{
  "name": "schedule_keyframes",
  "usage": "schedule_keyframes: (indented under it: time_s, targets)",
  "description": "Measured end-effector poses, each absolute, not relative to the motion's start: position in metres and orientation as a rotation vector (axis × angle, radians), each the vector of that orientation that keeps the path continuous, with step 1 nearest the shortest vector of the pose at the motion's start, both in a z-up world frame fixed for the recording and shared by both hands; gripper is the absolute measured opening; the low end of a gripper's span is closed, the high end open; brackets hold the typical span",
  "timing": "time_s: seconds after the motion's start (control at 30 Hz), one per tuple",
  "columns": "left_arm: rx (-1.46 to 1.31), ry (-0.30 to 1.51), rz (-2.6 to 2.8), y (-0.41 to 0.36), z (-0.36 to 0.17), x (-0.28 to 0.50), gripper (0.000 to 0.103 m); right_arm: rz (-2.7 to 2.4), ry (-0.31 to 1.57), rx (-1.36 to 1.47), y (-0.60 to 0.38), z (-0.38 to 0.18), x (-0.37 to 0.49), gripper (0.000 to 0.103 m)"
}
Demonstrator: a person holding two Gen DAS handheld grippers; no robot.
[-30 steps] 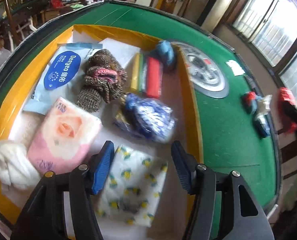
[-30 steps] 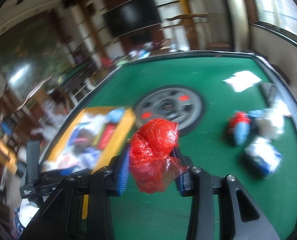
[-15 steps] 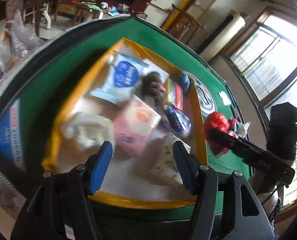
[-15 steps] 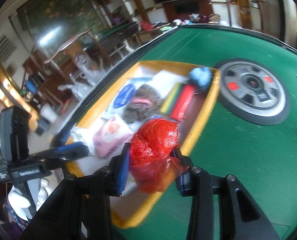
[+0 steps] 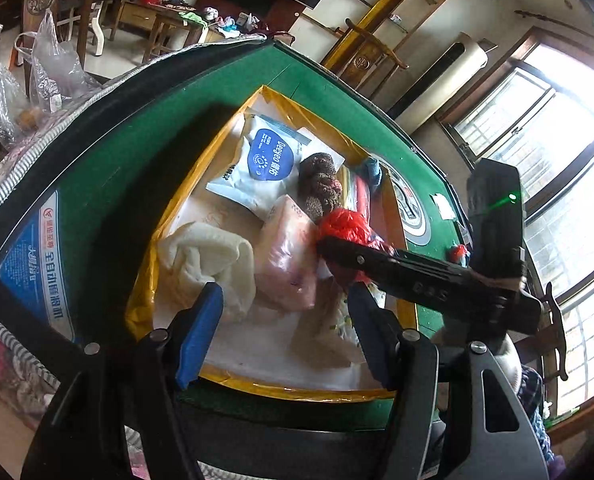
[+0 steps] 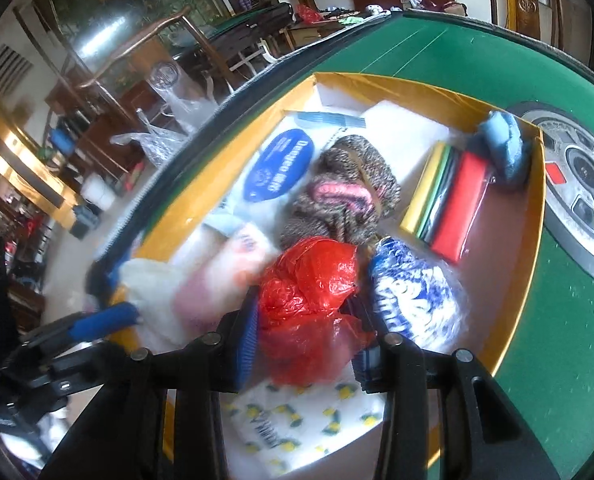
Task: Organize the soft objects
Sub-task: 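Carry the red plastic bag over the box and open the right tool, then move both tools back over the remaining items on the table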
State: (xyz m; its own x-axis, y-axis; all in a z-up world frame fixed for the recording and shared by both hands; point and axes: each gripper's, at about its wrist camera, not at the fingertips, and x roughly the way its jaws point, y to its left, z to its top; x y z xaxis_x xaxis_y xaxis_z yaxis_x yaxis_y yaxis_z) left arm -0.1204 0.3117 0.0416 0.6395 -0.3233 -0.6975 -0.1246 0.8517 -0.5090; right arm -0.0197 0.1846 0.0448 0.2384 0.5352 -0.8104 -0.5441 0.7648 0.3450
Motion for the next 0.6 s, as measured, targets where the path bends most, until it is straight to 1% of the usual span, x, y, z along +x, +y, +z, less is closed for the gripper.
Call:
schedule_keyframes:
  time_s: [0.2,0.3,0.37,0.43,0.5,0.6]
  targets:
    - [-0.555,0.881,-0.138,0.309,0.042,-0.121,0.064,0.688,1.096,-0.065,0.186,0.047,-0.014,0.035]
    - [-0.553,0.882,-0.145,0.305,0.043,-0.121,0.064,0.696,1.09,-0.089,0.19,0.049,-0.017,0.037]
    - [-0.543,0.882,-0.152,0.301,0.045,-0.124,0.064,0.722,1.09,-0.029,0.183,0.056,-0.016,0.042]
    - [-0.531,0.883,-0.158,0.297,0.047,-0.126,0.064,0.733,1.076,0.037,0.172,0.064,-0.017,0.056]
    - [-0.515,0.888,-0.174,0.292,0.048,-0.127,0.064,0.728,1.042,0.085,0.154,0.076,-0.02,0.061]
    - [-0.48,0.898,-0.206,0.28,0.051,-0.127,0.064,0.699,1.014,0.114,0.129,0.085,-0.021,0.061]
